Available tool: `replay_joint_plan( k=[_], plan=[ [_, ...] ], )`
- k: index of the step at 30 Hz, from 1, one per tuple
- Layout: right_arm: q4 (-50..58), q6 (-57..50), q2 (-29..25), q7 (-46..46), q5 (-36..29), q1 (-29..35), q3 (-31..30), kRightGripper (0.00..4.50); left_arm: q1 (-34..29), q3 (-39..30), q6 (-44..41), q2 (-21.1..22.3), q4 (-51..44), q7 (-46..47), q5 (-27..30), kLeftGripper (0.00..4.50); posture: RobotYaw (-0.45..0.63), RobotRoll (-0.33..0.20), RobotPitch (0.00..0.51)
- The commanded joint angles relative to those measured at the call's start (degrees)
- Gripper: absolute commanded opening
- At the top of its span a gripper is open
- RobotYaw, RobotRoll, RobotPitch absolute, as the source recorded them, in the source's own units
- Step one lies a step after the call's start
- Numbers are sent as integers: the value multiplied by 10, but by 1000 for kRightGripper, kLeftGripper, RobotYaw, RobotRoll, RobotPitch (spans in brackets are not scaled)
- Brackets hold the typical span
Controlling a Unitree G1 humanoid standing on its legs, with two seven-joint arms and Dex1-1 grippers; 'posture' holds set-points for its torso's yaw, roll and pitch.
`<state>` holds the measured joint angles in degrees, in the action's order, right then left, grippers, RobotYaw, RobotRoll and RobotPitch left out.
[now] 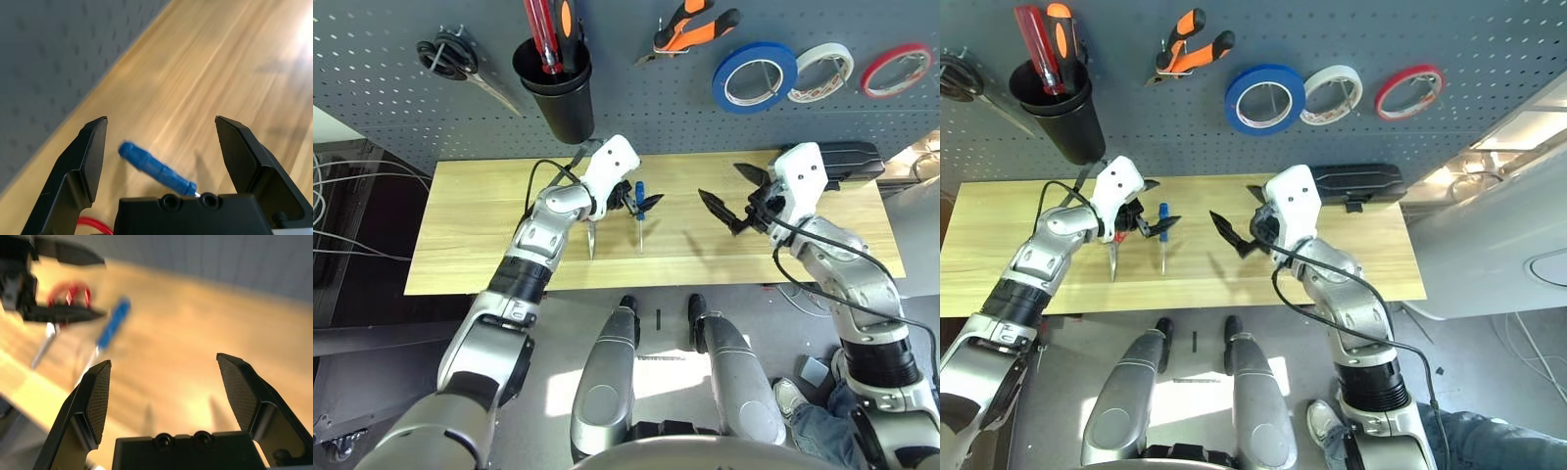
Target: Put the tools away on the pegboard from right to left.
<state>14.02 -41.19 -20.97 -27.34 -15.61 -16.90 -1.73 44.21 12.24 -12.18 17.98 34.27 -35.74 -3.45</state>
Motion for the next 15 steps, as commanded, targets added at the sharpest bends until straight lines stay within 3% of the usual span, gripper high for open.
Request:
replay_joint_plan(
  k=[1,12,15],
  plan=[
    [-10,-24,1,1,-3,12,-12,4461,16,5,-33,-20,85,38,-24,4500,119,0,393],
    [-27,5,14,4,17,-3,-40,4461,38,-18,-120,-68,189,99,-24,4500,113,0,389],
    [-28,10,13,4,21,-8,-42,4500,35,-17,-120,-77,188,95,-24,3577,109,0,385]
  ],
)
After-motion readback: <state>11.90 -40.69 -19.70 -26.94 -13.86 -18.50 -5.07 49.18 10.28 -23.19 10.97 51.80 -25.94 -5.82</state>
